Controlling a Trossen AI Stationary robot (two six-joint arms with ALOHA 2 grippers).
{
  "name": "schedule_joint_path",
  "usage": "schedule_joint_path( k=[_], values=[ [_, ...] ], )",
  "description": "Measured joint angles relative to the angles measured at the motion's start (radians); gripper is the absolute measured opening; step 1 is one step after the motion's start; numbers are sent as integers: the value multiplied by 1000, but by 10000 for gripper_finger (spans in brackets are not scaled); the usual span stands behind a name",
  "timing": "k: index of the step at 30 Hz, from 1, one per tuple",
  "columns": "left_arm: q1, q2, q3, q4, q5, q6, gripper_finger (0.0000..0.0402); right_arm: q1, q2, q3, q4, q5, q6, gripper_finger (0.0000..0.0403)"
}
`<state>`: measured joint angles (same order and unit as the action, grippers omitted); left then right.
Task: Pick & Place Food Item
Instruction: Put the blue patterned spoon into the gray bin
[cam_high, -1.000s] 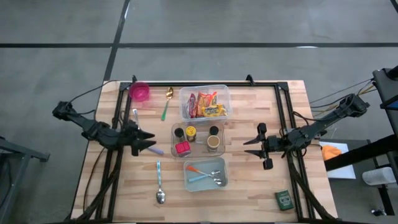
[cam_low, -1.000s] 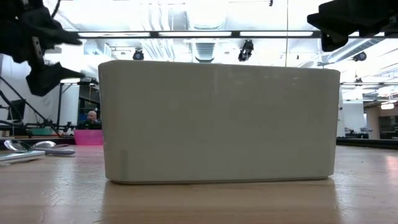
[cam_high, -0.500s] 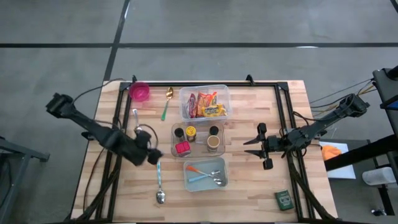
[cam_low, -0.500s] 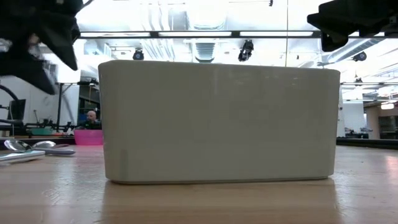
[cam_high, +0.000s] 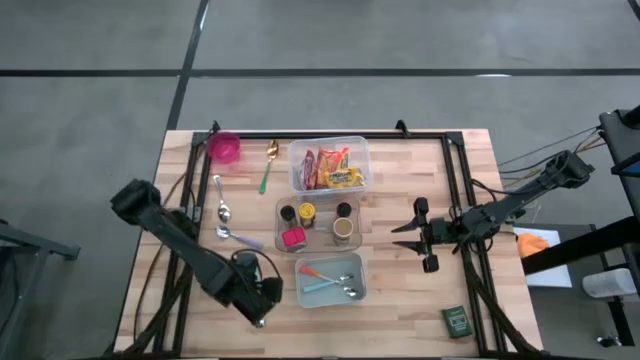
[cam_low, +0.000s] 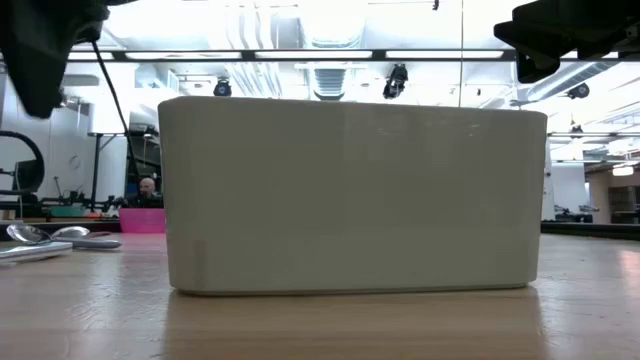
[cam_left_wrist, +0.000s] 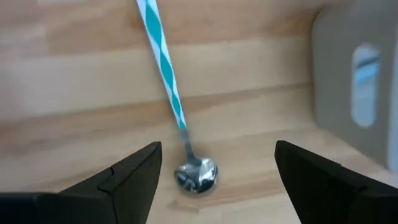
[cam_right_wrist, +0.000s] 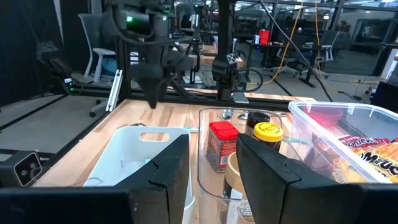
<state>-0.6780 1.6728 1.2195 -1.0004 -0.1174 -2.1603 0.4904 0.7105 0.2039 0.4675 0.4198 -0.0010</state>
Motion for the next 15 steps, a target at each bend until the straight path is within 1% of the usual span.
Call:
schedule_joint_path(
  k=[4, 6, 9, 11, 15],
  values=[
    [0, 56, 15, -1, 65, -53, 317, 0, 0, 0, 0, 0, 0, 130],
    [-6, 70, 10, 1, 69, -96, 317, 0, 0, 0, 0, 0, 0, 130],
    [-15, 90, -3, 1, 69, -208, 317, 0, 0, 0, 0, 0, 0, 130],
    [-25, 105, -13, 30, 69, -245, 316, 0, 0, 0, 0, 0, 0, 130],
    [-39, 132, -52, 120, 87, -264, 316, 0, 0, 0, 0, 0, 0, 130]
  ],
)
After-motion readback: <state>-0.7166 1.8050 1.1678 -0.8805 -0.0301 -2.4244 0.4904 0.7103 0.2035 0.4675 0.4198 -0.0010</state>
